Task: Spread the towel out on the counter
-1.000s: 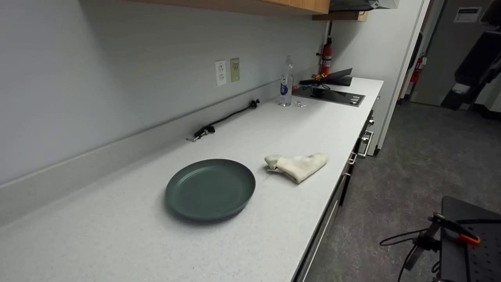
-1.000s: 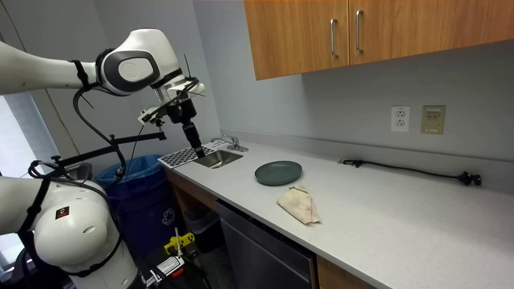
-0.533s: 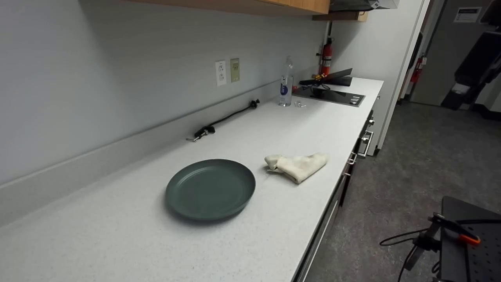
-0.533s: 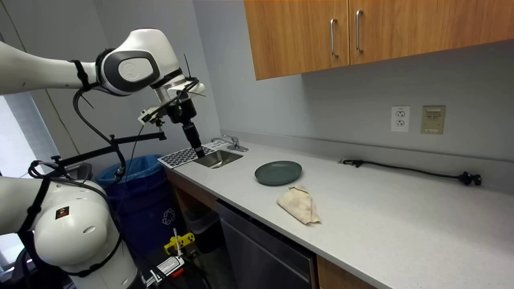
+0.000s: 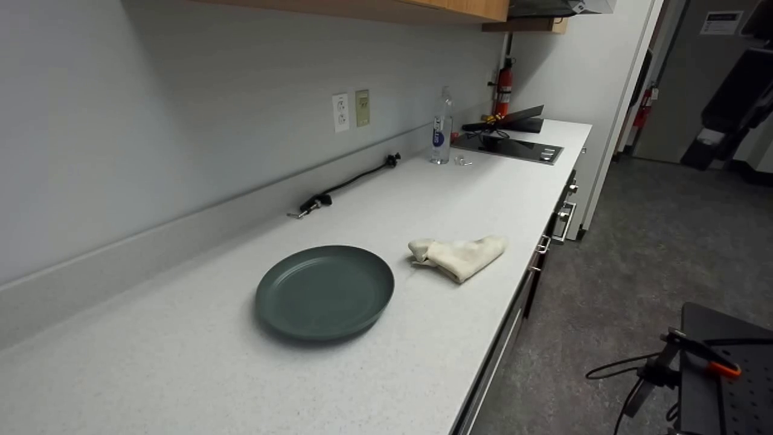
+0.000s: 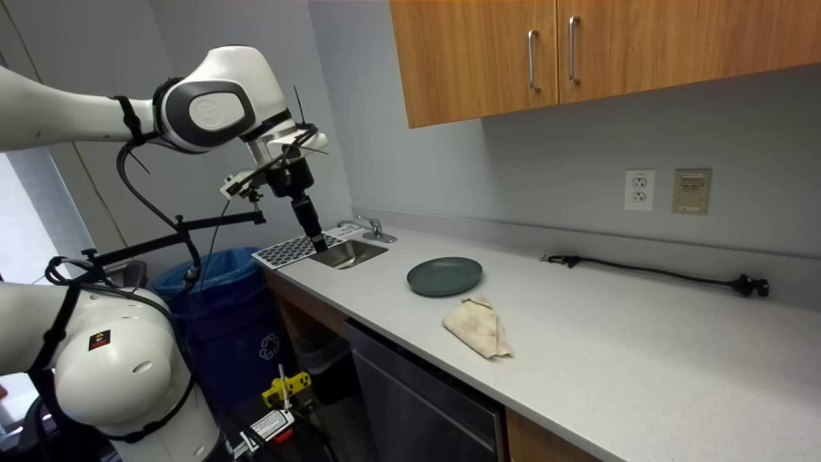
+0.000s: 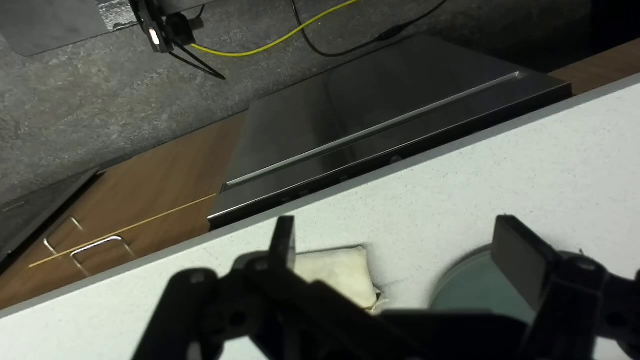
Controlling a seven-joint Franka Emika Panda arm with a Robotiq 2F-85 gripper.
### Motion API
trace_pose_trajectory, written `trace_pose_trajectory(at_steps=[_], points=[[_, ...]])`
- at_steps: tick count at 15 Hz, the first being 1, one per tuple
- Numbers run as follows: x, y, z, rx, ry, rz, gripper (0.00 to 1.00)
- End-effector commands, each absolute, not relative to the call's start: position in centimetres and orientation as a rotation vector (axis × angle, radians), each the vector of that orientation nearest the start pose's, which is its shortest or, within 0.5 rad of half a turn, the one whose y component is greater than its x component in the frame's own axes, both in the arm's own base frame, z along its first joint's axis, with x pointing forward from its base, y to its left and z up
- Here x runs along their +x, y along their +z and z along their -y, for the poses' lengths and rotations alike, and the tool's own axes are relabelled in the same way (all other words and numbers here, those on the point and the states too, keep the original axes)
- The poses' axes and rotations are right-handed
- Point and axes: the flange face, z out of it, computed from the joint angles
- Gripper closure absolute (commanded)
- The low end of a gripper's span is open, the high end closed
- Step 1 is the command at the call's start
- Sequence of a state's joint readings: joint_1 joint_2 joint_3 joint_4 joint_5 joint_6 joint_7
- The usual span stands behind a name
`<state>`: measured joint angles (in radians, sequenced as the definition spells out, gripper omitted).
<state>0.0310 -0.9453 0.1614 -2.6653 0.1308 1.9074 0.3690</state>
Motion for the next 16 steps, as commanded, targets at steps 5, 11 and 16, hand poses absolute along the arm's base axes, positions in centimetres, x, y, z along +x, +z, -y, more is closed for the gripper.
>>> trace_pose_trajectory(at_steps=[5,11,16], points=[[29.2,51.4,-7.3,-3.084,-0.253,-0.342,0.00],[31.8,49.4,-8.3,-3.108,-0.155,-0.206,0.00],[35.5,48.0,-9.9,-3.127,-0.114,-0.076,0.00]])
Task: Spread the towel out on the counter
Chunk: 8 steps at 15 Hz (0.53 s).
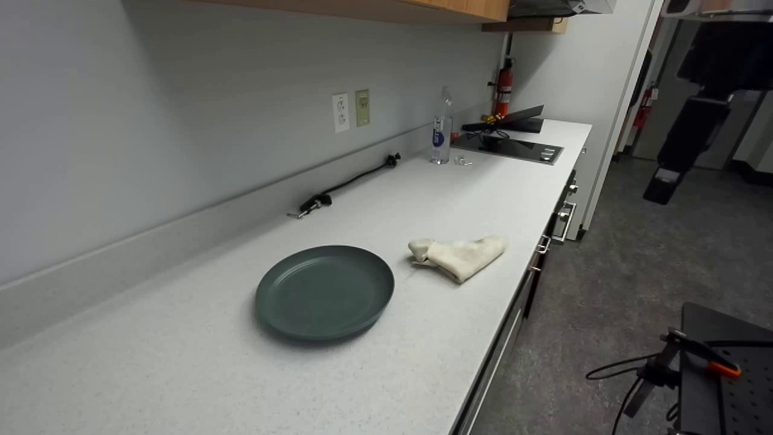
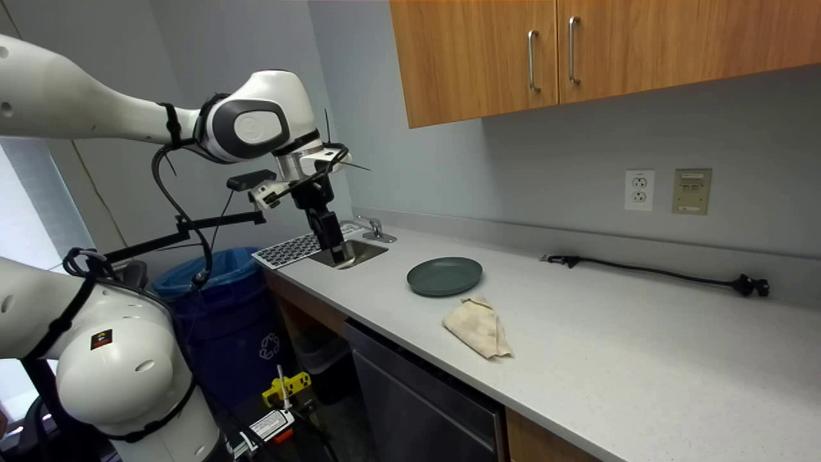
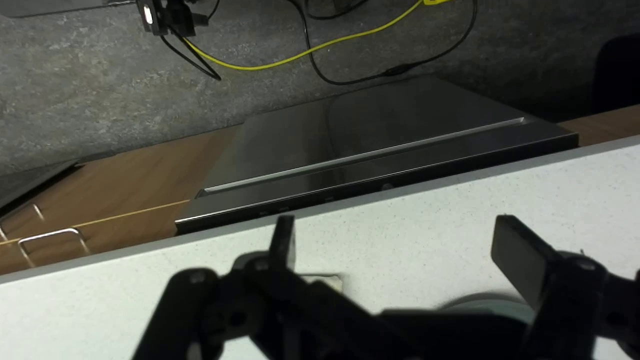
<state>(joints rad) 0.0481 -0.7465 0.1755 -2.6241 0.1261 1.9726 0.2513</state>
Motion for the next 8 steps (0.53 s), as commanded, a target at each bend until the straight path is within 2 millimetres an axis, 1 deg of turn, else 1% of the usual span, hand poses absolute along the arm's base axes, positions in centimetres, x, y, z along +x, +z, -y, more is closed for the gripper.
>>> trace_pose_trajectory(at_steps=[1,5,8], points=[[36.3,47.9,-10.3,-3.128,-0.110,-0.055,0.00],[39.6,48.3,-11.6,-3.148,-0.115,0.017,0.00],[40.6,49.4,-12.4,-3.169,-0.146,0.067,0.00]])
